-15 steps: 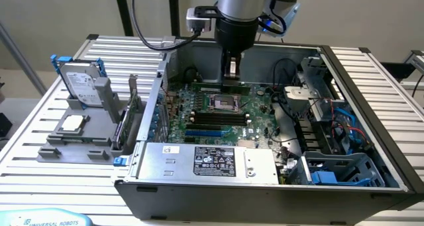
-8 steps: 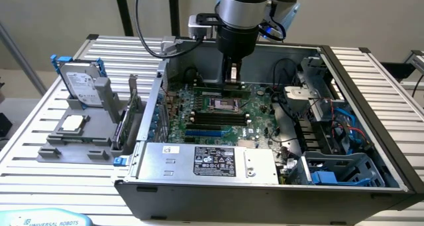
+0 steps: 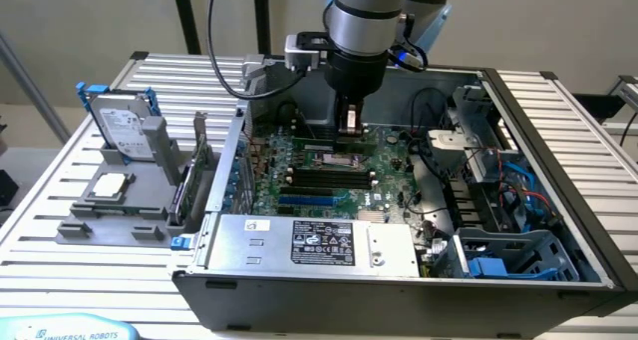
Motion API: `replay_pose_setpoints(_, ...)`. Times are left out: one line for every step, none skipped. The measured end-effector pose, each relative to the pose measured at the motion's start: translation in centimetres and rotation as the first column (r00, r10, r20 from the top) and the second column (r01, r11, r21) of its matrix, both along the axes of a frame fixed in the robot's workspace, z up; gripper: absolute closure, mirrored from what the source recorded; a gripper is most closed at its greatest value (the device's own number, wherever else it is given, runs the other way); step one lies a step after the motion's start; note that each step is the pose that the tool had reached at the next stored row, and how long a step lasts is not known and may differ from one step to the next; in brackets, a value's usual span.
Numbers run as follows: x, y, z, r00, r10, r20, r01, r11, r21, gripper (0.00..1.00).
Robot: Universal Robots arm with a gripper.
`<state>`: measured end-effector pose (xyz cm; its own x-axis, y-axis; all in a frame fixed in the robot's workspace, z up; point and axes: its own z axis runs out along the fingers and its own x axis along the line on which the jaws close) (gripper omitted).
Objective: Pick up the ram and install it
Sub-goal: 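Insert the ram into the slot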
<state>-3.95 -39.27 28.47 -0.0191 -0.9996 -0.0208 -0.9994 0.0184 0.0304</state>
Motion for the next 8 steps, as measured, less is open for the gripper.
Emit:
replay_pose_setpoints(0.0, -0.01, -0.18, 1.0000, 0.000, 0.0000, 0.000, 1.0000, 0.0000, 0.87)
replay_pose_setpoints(0.1, -0.03, -0.36, 1.0000, 0.000, 0.0000, 0.000, 1.0000, -0.0001, 0.87)
replay_pose_setpoints(0.1, -0.06, -0.55, 1.0000, 0.000, 0.0000, 0.000, 1.0000, -0.0001, 0.87)
replay_pose_setpoints(0.1, -0.10, -0.74, 1.0000, 0.000, 0.0000, 0.000, 1.0000, 0.0000, 0.87)
replay_pose_setpoints(0.2, -0.14, -0.92, 1.0000, 0.000, 0.0000, 0.000, 1.0000, 0.0000, 0.87)
replay_pose_setpoints(0.2, -0.18, -1.09, 1.0000, 0.000, 0.0000, 0.000, 1.0000, -0.0001, 0.87)
replay_pose_setpoints(0.3, -0.22, -1.28, 1.0000, 0.000, 0.0000, 0.000, 1.0000, -0.0001, 0.87)
replay_pose_setpoints(0.3, -0.25, -1.45, 1.0000, 0.000, 0.0000, 0.000, 1.0000, -0.0001, 0.87)
